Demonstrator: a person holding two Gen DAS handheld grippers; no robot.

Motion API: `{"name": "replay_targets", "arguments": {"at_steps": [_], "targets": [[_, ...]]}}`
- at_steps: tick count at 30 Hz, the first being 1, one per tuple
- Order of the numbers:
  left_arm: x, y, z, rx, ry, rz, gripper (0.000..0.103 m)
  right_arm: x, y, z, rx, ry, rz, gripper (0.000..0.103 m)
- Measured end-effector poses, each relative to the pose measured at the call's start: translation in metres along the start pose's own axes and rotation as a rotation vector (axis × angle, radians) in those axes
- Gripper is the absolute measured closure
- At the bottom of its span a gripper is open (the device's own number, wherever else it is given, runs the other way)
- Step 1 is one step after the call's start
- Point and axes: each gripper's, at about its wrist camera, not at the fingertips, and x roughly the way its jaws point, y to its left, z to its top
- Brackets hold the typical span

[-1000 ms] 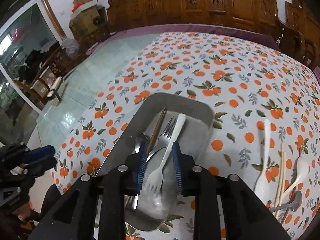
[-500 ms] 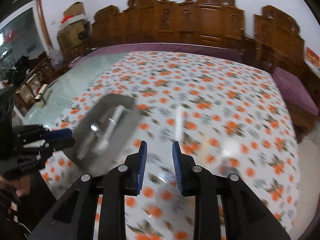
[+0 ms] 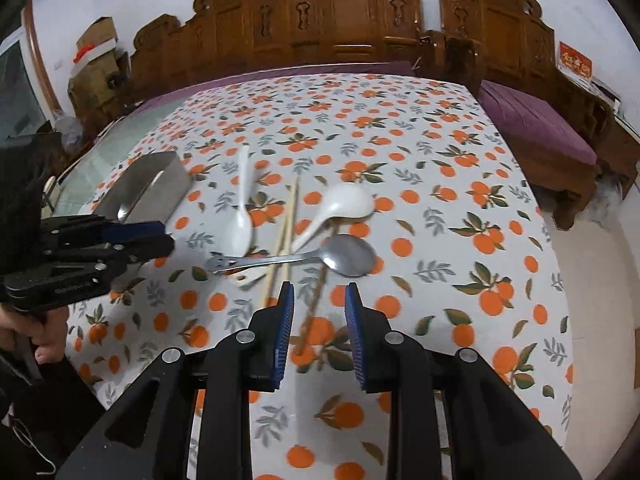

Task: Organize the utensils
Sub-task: 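Move both tools from the tray to the remaining utensil pile, then grasp a steel spoon with the left tool while the right tool grasps a dark wooden chopstick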

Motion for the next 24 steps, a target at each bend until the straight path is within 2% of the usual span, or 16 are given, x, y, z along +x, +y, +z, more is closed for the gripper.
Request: {"name": "replay_targets", "arguments": {"at_steps": [9,13,22,23,24], "targets": [[0.050,-0.032,0.026,0.107,0.090,-0.076,0.077,0.009,-0.024,-0.006,0.061,0.027,0.010,0.074],[0.067,-0.044,0.030,0.167,0.123,-0.081,0.077,0.013,-0.027,-0.008,0.075,0.035,0.026,0.074],[0.092,-0.050,0.036,0.212,0.190,-0.088,0.077,0.021,-0.030,-0.012,0.099,0.051,0.051,0.074],[0.092,-0.049,0.037,0.210,0.194,-0.089,0.077,0.021,-0.029,-0.012,0.096,0.052,0.052,0.074],[0.092,-0.049,0.037,0.207,0.198,-0.091,0.082,0.022,-0.028,-0.012,0.090,0.052,0.053,0.074]]}}
